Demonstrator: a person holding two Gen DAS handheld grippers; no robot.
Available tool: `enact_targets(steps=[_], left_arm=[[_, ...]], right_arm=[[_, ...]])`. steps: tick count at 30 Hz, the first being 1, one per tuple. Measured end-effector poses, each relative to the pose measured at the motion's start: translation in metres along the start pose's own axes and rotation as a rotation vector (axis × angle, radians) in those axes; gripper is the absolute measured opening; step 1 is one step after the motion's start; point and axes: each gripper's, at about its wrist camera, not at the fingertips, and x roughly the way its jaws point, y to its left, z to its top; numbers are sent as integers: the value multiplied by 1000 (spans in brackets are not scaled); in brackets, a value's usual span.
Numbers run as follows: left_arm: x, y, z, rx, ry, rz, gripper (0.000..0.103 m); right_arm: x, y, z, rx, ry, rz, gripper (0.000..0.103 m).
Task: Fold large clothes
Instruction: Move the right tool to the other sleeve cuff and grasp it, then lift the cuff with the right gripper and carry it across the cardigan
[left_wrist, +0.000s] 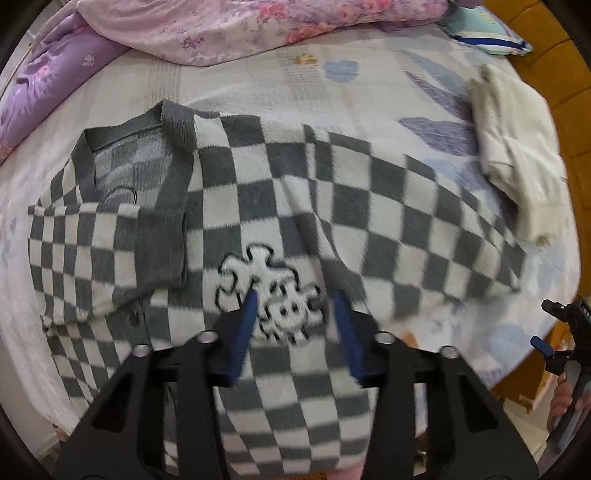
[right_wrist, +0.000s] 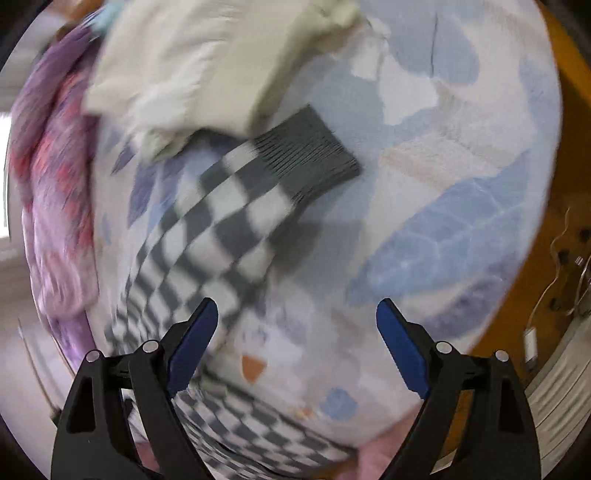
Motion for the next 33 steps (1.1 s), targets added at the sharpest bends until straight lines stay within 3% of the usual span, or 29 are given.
enact_targets(steps=[3, 6, 8, 9, 10, 11, 14, 22, 24, 29, 31, 33], left_arm=[[19, 5, 14, -30, -35, 32, 20], [41, 13, 24, -70, -19, 26, 5], [48, 14, 26, -76, -14, 28, 3], [52, 14, 26, -73, -15, 31, 2], [56, 13, 27, -69, -13, 37, 2], [59, 12, 28, -69, -8, 37, 2], [70, 6, 32, -72, 10, 33, 2], [106, -27, 45, -12, 34, -18, 2], [129, -33, 46, 5, 77, -10, 2], [139, -37, 54, 3, 65, -20, 1], [141, -36, 55, 3, 60, -30, 1], [143, -34, 53, 8, 47, -38, 1]], right_arm=[[34, -14, 25, 139, 46, 68, 84], [55, -23, 42, 254, 14, 138, 83], [60, -28, 49, 331, -34, 133, 70], [59, -31, 50, 369, -60, 128, 53], [56, -34, 51, 407, -105, 158, 25], [53, -36, 52, 423, -131, 195, 12], [33, -36, 49, 439, -171, 246, 9], [-59, 29, 23, -16, -343, 177, 8], [-83, 53, 11, -137, -401, 192, 8], [-116, 110, -17, -444, -500, 213, 8], [-104, 120, -13, -476, -518, 168, 8], [-83, 111, 9, -403, -475, 117, 8]])
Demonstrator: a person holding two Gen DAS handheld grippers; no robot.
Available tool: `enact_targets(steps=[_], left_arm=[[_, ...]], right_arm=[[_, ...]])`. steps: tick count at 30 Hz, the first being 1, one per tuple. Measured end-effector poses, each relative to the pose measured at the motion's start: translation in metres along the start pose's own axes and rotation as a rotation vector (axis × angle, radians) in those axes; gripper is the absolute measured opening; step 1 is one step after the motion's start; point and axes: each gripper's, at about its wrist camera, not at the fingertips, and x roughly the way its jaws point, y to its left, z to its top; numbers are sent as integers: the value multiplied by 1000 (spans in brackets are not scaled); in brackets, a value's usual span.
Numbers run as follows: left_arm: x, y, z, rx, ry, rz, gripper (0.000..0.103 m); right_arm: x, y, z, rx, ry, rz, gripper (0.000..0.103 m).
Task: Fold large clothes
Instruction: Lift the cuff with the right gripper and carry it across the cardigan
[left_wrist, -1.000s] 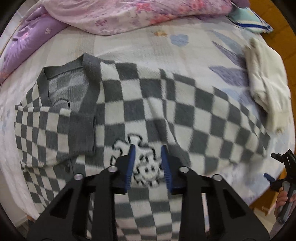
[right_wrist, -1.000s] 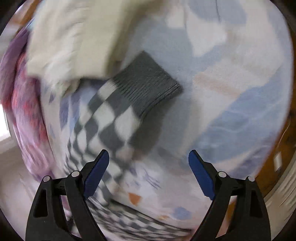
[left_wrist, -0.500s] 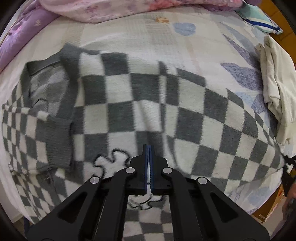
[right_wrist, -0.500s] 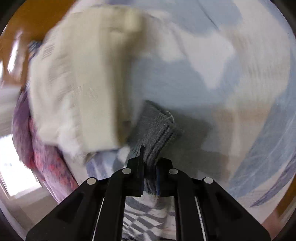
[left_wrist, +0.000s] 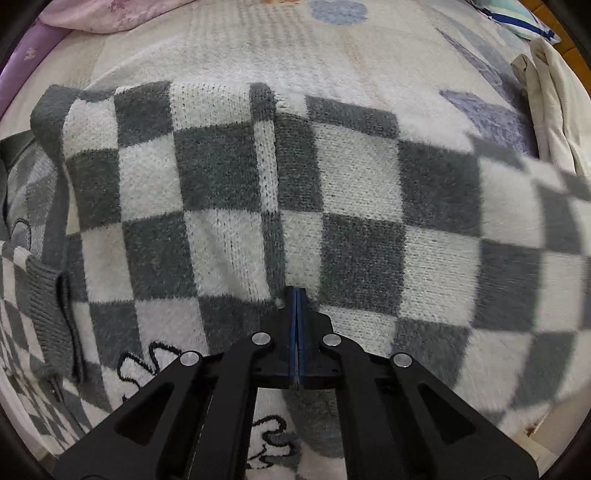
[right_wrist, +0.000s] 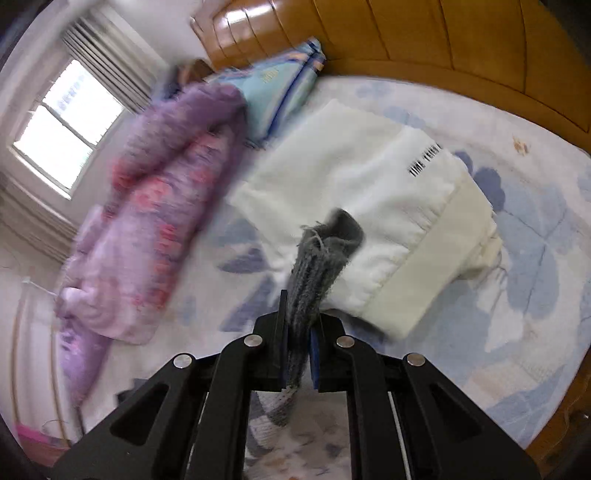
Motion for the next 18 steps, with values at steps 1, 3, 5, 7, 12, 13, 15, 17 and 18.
enact_targets(steps=[1, 3, 5, 7, 12, 13, 15, 17, 18], left_arm=[[0, 1, -1, -1, -9, -7, 1], [0, 5, -3, -10, -29, -22, 1], [0, 8, -7, -21, -49, -34, 1], [-1, 12, -12, -22, -67, -37, 2], [-2, 13, -23, -9, -66, -41, 1], [-5, 15, -23, 0, -51, -53, 1], [-19, 23, -25, -9, -26, -75, 1], [-41, 34, -26, -20, -46, -79, 1], [-57, 42, -29, -19, -71, -81, 1]], right_arm=[[6, -10, 0, 32, 15, 4, 8], [9, -15, -3, 35, 14, -22, 8], [8, -2, -4, 14, 1, -25, 8], [3, 10, -5, -11, -10, -29, 8], [-8, 48, -6, -57, -36, -12, 8], [-15, 62, -8, -81, -45, -8, 8], [-29, 85, -14, -117, -65, 8, 8], [-44, 113, -23, -147, -79, 45, 8], [-51, 129, -30, -166, -84, 60, 8]])
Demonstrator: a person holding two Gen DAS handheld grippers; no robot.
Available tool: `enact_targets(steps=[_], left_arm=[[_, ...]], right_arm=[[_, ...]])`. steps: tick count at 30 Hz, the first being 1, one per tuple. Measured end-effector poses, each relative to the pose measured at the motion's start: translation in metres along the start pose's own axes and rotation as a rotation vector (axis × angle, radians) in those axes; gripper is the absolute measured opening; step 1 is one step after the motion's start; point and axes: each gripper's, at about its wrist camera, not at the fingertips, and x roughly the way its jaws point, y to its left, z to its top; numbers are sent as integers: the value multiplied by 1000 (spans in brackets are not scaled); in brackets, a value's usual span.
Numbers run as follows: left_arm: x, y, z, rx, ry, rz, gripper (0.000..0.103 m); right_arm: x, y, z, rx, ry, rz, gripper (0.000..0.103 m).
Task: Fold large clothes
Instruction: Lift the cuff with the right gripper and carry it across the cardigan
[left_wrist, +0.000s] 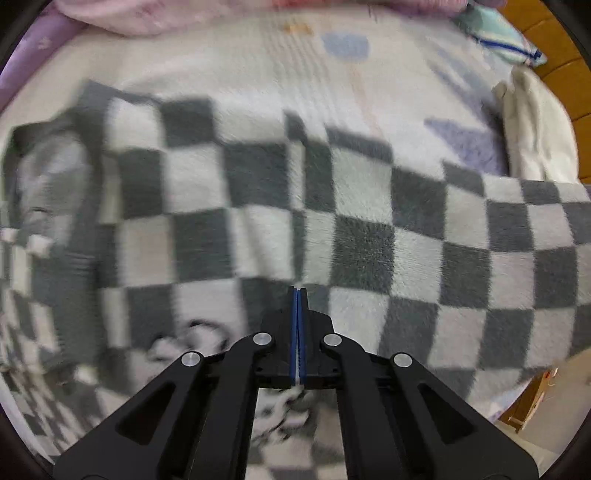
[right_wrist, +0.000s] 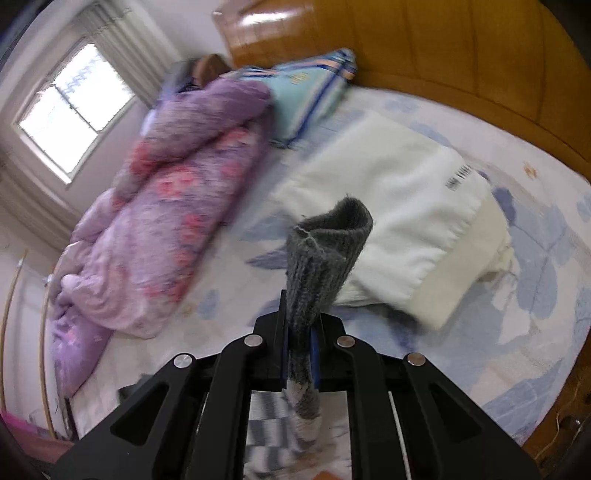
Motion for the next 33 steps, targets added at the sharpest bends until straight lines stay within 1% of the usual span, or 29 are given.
enact_targets(steps=[2, 3, 5, 6, 8, 10, 12, 15, 17, 18, 20, 21, 22, 24, 25, 27, 29, 30, 31, 32, 33], left_arm=[[-26, 11, -5, 2, -31, -22, 1], [-43, 22, -9, 3, -48, -28, 1], [-69, 40, -12, 11, -68, -8, 1], [-84, 52, -14, 11, -87, -3, 1], [-109, 82, -16, -1, -117, -10, 1], [-132, 104, -18, -10, -127, 10, 1], [-153, 129, -27, -9, -141, 43, 1], [-187, 184, -39, -26, -173, 69, 1], [-199, 210, -45, -36, -187, 88, 1], [-206, 230, -50, -48, -196, 103, 1], [-215, 262, -58, -77, -207, 120, 1], [-215, 274, -60, -89, -209, 127, 1], [-216, 291, -65, -104, -209, 141, 1], [-216, 315, -75, -115, -211, 165, 1], [-214, 331, -82, -133, -206, 176, 1], [-209, 354, -91, -173, -189, 178, 1], [-200, 375, -101, -213, -167, 191, 1], [-193, 386, -106, -234, -147, 200, 1], [-189, 392, -110, -247, -133, 202, 1], [-184, 398, -114, -264, -120, 203, 1], [-179, 404, -116, -286, -107, 196, 2]], right_arm=[[-9, 32, -8, -36, -7, 25, 8], [-15, 54, -16, -55, -9, 47, 8], [-20, 88, -28, -82, -5, 74, 8], [-22, 112, -39, -107, 1, 89, 8], [-23, 147, -57, -134, 16, 113, 8], [-20, 185, -81, -164, 41, 143, 9], [-12, 226, -109, -200, 76, 166, 9], [4, 277, -152, -253, 125, 183, 9], [17, 302, -178, -281, 160, 188, 9], [28, 319, -198, -299, 194, 191, 9], [46, 340, -227, -313, 246, 203, 9], [54, 348, -238, -318, 270, 208, 9], [67, 361, -259, -333, 305, 205, 9], [85, 378, -286, -368, 345, 192, 9], [96, 388, -306, -390, 372, 192, 9], [112, 397, -329, -413, 408, 187, 9], [130, 405, -356, -447, 465, 175, 10], [135, 404, -365, -458, 500, 181, 17], [147, 405, -377, -474, 575, 184, 30], [156, 404, -386, -479, 646, 169, 43], [160, 402, -387, -477, 668, 159, 74]])
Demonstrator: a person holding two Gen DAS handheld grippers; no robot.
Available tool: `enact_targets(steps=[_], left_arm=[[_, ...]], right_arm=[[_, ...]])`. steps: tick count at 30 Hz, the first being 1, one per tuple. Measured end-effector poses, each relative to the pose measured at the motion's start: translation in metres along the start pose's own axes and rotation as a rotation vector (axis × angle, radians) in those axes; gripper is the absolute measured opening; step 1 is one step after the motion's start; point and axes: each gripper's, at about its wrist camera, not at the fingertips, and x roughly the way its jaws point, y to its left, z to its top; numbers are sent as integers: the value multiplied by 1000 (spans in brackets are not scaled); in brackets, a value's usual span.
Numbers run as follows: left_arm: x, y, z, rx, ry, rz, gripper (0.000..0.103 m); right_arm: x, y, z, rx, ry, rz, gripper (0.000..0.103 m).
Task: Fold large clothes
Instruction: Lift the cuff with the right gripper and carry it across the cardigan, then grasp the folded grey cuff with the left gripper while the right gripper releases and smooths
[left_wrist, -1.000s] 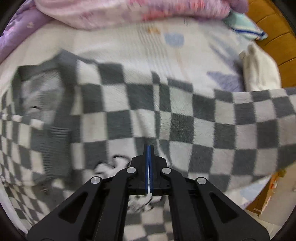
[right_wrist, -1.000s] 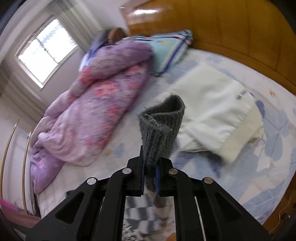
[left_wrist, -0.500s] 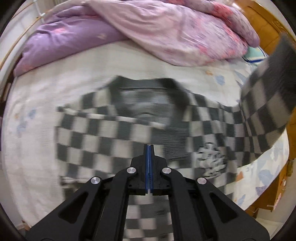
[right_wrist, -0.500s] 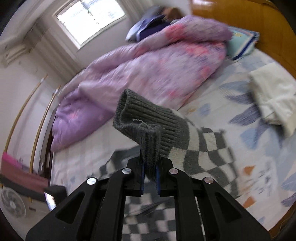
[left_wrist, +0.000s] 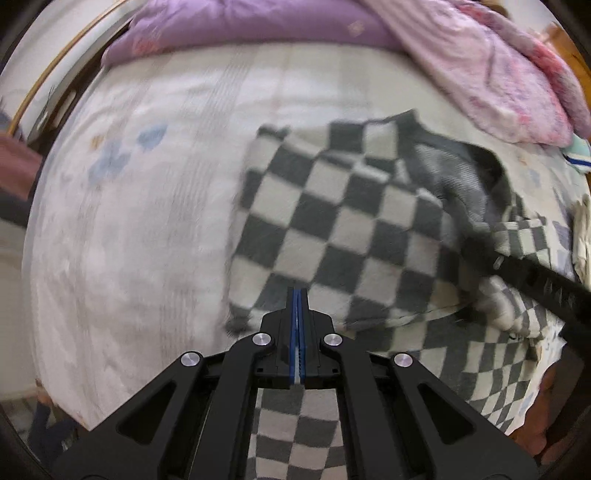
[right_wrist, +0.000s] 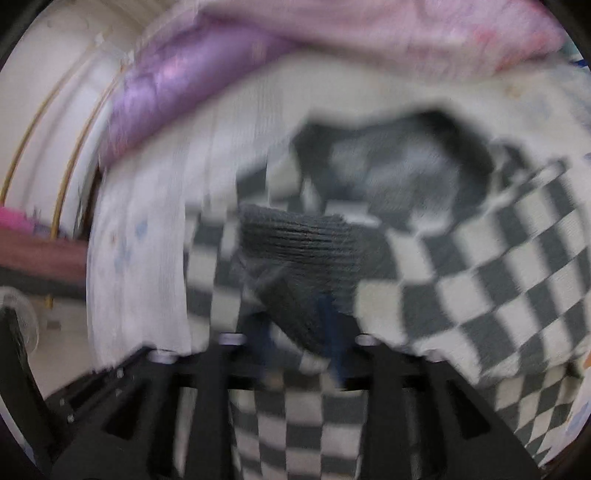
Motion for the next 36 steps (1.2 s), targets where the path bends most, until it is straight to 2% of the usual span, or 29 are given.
enact_targets(steps=[1, 2, 3, 4, 6, 11, 13, 15, 16, 17, 18, 19, 20, 21, 22, 23, 24, 25, 27, 29, 31, 33, 34, 36], left_arm=[[4, 2, -1, -12, 5, -7, 3], [7, 4, -1, -28, 11, -17, 7], [11, 5, -1, -42, 16, -28, 21], [14, 4, -1, -58, 17, -39, 44], [23, -4, 0, -87, 15, -74, 63], [68, -37, 2, -146, 97, -165, 66], [91, -54, 2, -172, 142, -189, 73], [114, -67, 0, -199, 202, -221, 72], [123, -73, -2, -216, 225, -227, 67], [125, -78, -2, -220, 203, -206, 58], [124, -80, -2, -218, 184, -202, 43], [121, -82, 0, -217, 182, -179, 22], [117, -80, 1, -224, 174, -199, 11], [112, -78, 2, -233, 168, -204, 11], [103, -76, 4, -229, 159, -200, 11], [97, -75, 4, -221, 146, -192, 11], [91, -75, 4, -210, 131, -175, 11], [86, -75, 4, -195, 118, -139, 11], [86, -77, 4, -171, 115, -102, 11], [99, -76, 5, -178, 142, -92, 11], [117, -80, 4, -142, 172, -57, 13], [120, -90, 8, -106, 167, -14, 14], [120, -92, 10, -100, 167, -4, 14], [122, -95, 12, -102, 170, 4, 14]], right_arm=[[-3, -3, -2, 1, -21, 8, 81], [-9, -5, -3, -9, -47, 12, 81], [-15, -10, -3, -17, -63, 2, 82], [-20, -14, -4, -17, -69, -11, 85], [-32, -34, -3, 3, -69, -27, 86], [-62, -103, -5, 83, -100, -119, 86], [-74, -136, -9, 120, -112, -178, 86], [-84, -166, -14, 143, -126, -266, 86], [-88, -179, -16, 149, -130, -296, 86], [-92, -193, -19, 157, -130, -322, 86], [-97, -206, -22, 163, -131, -341, 86], [-100, -216, -24, 164, -134, -352, 84], [-103, -226, -25, 162, -137, -361, 81], [-105, -236, -27, 160, -132, -376, 71], [-105, -243, -27, 160, -124, -385, 56], [-103, -250, -28, 161, -113, -391, 48], [-100, -255, -28, 157, -102, -389, 30], [-94, -259, -28, 147, -90, -384, 18], [-74, -266, -30, 115, -38, -409, 10], [-36, -286, -31, 131, 27, -394, 10], [-23, -293, -24, 116, 2, -404, 9], [-35, -295, -9, 152, 16, -368, 8], [-46, -294, -1, 143, -31, -338, 6], [-52, -291, 22, 97, -65, -348, 6]])
